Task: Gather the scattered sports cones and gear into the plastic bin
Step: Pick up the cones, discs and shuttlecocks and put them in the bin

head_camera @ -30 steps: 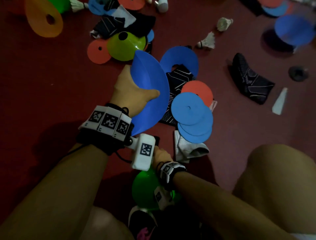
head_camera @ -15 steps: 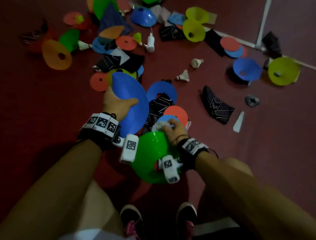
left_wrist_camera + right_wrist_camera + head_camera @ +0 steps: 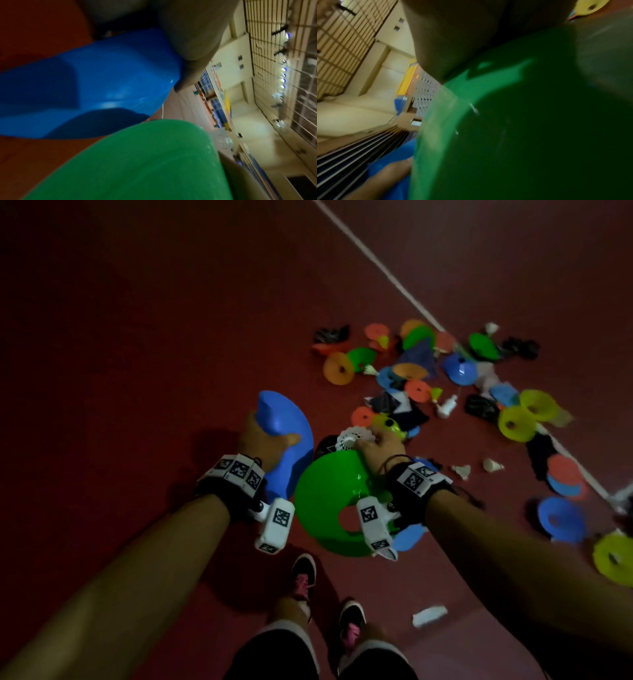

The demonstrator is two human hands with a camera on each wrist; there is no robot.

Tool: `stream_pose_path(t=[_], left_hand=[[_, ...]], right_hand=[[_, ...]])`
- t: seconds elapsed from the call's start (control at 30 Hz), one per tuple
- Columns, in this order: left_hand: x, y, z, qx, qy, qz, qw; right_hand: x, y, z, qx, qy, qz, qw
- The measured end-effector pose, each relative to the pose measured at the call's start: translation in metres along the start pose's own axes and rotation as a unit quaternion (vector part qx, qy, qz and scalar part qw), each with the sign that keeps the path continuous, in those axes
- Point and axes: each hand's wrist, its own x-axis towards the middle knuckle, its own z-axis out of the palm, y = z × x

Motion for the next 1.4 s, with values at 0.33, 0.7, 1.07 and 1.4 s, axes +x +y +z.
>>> stream_pose_path(t=[0.33, 0.7, 1.07, 1.4], left_hand=[[-0.145, -0.075, -0.293, -0.073, 0.228, -0.072, 0.968], [-0.334, -0.272, -0.600, -0.138, 0.410, -0.176, 0.884], [-0.433, -0.439, -0.784, -0.242, 0.556, -0.244, 0.757], [-0.428, -0.555, -0.976, -0.317, 0.621, -0.299, 0.652]], right_hand=[[-0.157, -0.222, 0.188, -0.058, -0.223, -0.168, 0.958], [-0.402, -0.355, 0.531, -0.219, -0.395, -0.365, 0.814], [-0.565, -0.400, 0.796, -0.237, -0.476, -0.451, 0.717], [-0.646, -0.488, 1.068, -0.292, -0.565, -0.488, 0.598]])
